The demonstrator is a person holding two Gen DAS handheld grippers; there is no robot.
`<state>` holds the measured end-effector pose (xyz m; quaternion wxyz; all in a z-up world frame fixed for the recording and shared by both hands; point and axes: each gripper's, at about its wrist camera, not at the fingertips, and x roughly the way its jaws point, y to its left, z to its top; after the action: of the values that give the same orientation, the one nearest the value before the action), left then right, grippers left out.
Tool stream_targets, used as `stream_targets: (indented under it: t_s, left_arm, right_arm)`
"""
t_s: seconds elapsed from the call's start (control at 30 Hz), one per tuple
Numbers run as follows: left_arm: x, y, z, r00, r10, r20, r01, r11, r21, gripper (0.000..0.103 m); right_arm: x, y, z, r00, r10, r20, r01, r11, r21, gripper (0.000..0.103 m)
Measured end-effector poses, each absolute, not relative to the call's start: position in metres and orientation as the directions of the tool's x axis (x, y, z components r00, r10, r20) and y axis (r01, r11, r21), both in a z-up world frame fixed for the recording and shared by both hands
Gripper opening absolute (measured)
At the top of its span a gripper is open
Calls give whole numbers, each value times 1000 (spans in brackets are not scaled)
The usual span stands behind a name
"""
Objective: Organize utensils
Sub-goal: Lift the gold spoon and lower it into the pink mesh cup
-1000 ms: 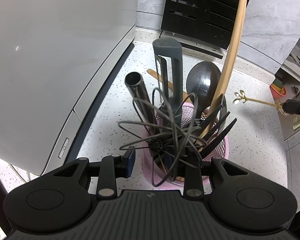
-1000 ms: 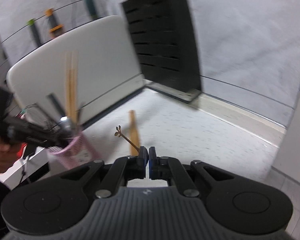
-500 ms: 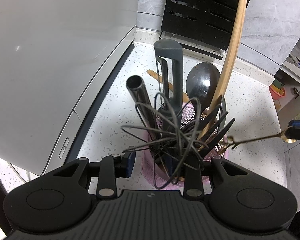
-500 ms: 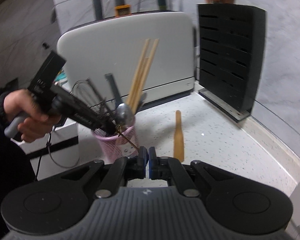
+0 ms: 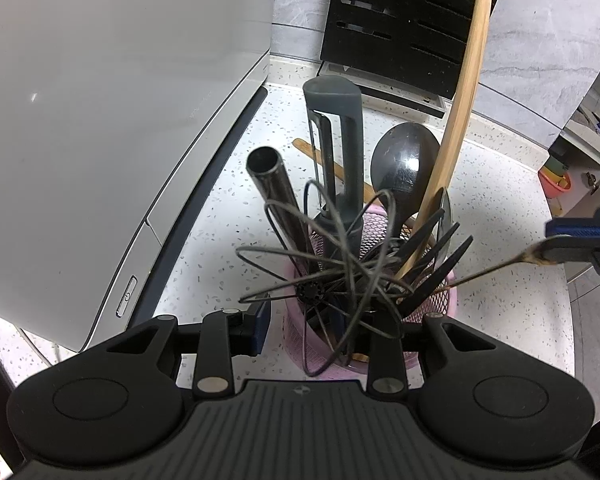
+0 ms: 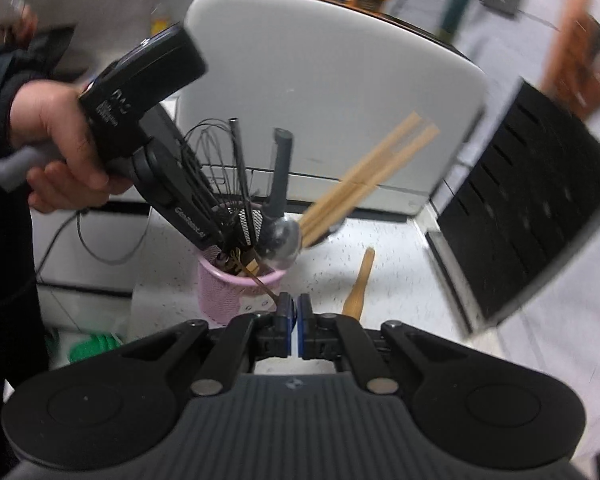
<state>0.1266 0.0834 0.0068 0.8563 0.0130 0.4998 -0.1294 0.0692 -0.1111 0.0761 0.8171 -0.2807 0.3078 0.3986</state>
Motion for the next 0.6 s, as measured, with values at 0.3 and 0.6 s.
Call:
stream_targets:
  t_s: [0.3, 0.6]
  left_arm:
    - [127, 82, 7, 468, -206, -859, 235, 966, -104, 37]
    - [127, 82, 6, 467, -210, -859, 235, 966, -108, 37]
  right_arm:
    - [76, -79, 89, 508, 489, -709, -846, 440, -302, 0]
    - [78, -64, 78, 517, 576, -633, -844, 464, -268, 0]
